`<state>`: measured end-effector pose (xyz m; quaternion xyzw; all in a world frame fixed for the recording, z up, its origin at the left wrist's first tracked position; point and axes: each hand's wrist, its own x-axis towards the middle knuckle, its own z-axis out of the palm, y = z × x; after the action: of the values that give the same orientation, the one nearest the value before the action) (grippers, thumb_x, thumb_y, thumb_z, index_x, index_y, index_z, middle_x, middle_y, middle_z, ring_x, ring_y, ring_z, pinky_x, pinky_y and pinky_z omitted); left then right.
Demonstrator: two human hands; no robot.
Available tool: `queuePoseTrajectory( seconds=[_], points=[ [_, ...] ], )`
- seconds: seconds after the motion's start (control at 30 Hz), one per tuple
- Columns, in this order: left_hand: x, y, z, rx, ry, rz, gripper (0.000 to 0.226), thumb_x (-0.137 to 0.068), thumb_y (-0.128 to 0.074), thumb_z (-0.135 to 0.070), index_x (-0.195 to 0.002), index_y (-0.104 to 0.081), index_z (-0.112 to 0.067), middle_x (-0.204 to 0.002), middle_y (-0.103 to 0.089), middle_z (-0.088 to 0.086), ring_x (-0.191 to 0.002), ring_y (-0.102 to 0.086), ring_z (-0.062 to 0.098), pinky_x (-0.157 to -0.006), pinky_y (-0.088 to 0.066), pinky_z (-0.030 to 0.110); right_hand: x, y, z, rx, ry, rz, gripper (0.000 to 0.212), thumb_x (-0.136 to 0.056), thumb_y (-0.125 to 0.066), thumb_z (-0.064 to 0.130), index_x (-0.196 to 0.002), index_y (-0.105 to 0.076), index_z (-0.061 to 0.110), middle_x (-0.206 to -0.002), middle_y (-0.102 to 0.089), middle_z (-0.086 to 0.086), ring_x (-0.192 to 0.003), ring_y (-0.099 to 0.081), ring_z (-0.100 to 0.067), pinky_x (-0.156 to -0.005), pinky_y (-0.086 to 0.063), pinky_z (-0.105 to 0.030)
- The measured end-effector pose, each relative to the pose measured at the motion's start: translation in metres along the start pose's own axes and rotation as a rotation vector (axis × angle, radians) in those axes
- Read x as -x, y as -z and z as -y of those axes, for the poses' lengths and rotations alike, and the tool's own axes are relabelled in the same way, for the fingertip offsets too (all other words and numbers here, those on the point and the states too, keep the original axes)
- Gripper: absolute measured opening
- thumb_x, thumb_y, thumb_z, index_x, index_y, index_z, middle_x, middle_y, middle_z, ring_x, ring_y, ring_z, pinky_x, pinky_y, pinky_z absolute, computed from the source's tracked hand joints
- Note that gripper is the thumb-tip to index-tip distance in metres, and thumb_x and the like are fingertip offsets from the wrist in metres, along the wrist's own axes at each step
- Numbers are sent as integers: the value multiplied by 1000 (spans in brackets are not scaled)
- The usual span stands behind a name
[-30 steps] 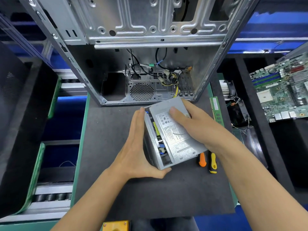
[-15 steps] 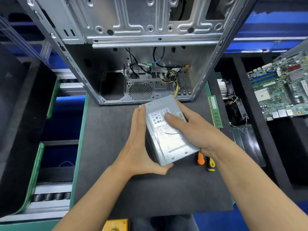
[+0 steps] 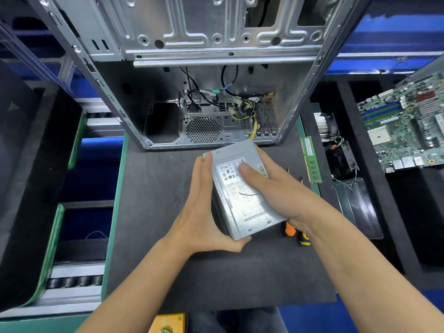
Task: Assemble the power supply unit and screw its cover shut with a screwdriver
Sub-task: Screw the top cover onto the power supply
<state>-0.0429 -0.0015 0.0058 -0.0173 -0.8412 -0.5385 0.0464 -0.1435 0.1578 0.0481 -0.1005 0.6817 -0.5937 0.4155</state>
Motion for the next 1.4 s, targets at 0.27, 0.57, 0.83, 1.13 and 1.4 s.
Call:
queuePoseTrajectory(
  seconds=[0.27, 0.57, 0.83, 1.13, 1.4],
  points=[
    [2, -5, 4, -39, 20, -5, 151, -46, -84, -51, -145, 30, -51, -163, 9, -8, -153, 6, 8, -110, -13, 3, -2, -4, 2, 35, 13, -32, 45, -92, -57, 54, -134, -42, 59, -114, -71, 15, -103, -70, -11, -92, -55, -44],
    [11, -14, 21, 112, -5, -96, 150, -49, -92, -41, -158, 11, -30, -166, -2, 11, -155, -7, 30, -123, -21, 50, 5, 6, 4, -22, -63, -49, 47, -110, -22, 32, -137, -48, 4, -128, -66, -9, -119, -60, -11, -66, -43, -9],
    [5, -11, 18, 770, 125, -464, 120, -63, -90, -51, -156, -20, -22, -149, -47, 5, -133, -50, 27, -103, -48, 42, 12, 9, -11, -380, -356, -175, 38, -101, -47, 47, -116, -69, 20, -115, -73, -6, -104, -69, -20, -88, -55, -39],
    [2, -26, 12, 1129, 339, -599, 118, -43, -91, -57, -136, -41, -7, -108, -62, 8, -97, -63, 23, -78, -56, 35, 25, -3, -20, -768, -516, 205, 78, -76, -56, 79, -131, -63, 25, -132, -62, -20, -116, -60, -48, -96, -49, -60],
    [3, -9, 19, 1090, 406, -512, 116, -47, -78, -83, -137, -53, -13, -120, -71, 1, -112, -67, 17, -83, -57, 29, 19, -1, -24, -777, -435, 35, 53, -76, -66, 62, -111, -74, 23, -122, -69, -15, -108, -67, -41, -87, -54, -58]
  ],
)
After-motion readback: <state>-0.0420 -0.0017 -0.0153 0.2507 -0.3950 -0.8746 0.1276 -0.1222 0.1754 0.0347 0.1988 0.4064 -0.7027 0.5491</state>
